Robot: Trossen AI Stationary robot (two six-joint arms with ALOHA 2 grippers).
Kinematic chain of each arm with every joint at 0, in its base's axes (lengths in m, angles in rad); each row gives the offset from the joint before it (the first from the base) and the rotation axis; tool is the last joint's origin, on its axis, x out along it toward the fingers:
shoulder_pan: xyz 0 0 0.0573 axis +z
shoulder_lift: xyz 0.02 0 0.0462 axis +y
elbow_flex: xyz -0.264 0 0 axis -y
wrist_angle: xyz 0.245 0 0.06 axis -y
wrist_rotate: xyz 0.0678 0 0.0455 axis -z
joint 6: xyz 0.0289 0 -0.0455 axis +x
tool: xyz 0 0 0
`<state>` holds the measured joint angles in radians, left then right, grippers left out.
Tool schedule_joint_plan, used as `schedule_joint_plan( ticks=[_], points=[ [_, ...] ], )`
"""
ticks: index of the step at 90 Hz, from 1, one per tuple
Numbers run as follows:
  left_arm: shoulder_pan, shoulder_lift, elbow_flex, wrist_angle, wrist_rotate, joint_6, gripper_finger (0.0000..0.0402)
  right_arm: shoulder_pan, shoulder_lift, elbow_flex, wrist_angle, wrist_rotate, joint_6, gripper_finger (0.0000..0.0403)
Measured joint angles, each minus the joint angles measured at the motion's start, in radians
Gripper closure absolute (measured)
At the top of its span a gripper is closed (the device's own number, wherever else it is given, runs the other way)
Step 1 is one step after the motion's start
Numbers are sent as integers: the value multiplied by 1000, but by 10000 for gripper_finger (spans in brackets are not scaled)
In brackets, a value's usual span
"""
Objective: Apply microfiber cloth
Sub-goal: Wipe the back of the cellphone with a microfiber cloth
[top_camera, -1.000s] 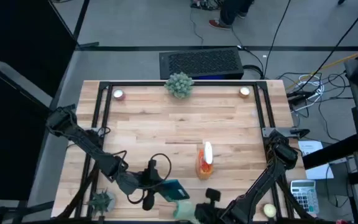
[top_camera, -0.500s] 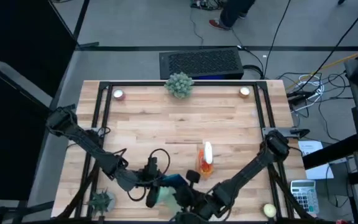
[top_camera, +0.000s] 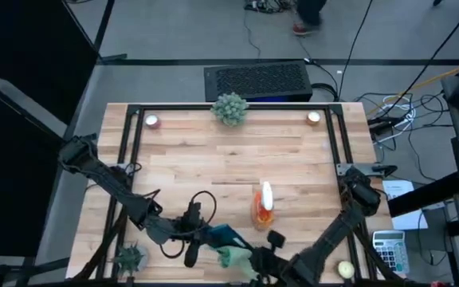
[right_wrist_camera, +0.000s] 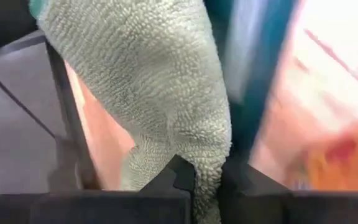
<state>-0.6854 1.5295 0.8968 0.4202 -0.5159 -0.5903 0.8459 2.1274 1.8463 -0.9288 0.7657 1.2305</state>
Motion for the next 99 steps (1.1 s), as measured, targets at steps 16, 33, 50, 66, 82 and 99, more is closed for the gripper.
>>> schedule_joint_plan(
  ticks=[16, 33, 50, 66, 82, 99],
  points=[
    [0, 0, 1, -4, 3, 2, 392, 9, -52, 132, 18, 235, -136, 394],
    [0, 0, 1, -6, -2, 0, 392, -73, -50, 210, 62, 379, -331, 394],
    [-1, -3, -4, -40, -12, -3, 392, -132, -27, 157, 68, 262, -299, 394],
    [2, -26, -3, -15, -46, 13, 392, -93, 13, 94, 71, 187, -167, 394],
    [-1, -26, -2, -1, -42, 27, 392, -49, 17, 14, 85, 125, -30, 394],
    [-2, -27, 2, -14, -32, 48, 392, 2, 21, -117, 78, 14, 181, 394]
  ],
)
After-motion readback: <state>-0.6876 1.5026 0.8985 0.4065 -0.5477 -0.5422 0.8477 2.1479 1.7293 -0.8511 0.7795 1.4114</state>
